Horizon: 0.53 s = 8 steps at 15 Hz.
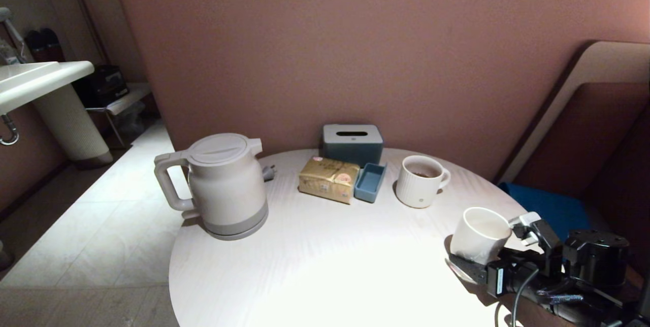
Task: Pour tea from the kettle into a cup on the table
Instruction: Put the cup down on the table
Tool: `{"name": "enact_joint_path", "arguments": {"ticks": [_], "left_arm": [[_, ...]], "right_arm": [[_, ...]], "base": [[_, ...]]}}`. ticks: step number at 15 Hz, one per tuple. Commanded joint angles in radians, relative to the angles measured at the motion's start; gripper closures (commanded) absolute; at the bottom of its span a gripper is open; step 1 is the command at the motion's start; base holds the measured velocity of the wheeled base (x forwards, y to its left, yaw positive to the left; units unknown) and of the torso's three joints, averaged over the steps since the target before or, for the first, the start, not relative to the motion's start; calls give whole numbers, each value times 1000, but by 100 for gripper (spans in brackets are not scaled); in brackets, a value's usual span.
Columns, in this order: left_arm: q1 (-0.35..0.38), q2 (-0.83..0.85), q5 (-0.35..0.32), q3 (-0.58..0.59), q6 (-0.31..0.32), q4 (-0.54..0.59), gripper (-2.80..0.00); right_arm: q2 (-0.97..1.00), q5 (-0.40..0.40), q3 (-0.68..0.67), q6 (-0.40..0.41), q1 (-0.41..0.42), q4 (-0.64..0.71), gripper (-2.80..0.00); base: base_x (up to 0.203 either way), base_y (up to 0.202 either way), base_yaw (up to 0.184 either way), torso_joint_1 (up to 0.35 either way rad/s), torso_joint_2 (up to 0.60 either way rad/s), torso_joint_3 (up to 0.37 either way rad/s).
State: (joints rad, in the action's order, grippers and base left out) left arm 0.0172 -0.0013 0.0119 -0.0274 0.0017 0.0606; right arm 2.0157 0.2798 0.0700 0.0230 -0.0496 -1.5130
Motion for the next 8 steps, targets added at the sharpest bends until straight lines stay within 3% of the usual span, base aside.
{"name": "enact_joint_path", "arguments": {"ticks": [1,8], "left_arm": [[0,1,0,0,0,1,0],[0,1,0,0,0,1,0]], "right_arm": [[-6,2,-2,2,-1,-57,-280],[-175,16,-69,-57,1,-57,-280]], "base": [[0,0,0,0,0,0],[0,0,0,0,0,0]]}}
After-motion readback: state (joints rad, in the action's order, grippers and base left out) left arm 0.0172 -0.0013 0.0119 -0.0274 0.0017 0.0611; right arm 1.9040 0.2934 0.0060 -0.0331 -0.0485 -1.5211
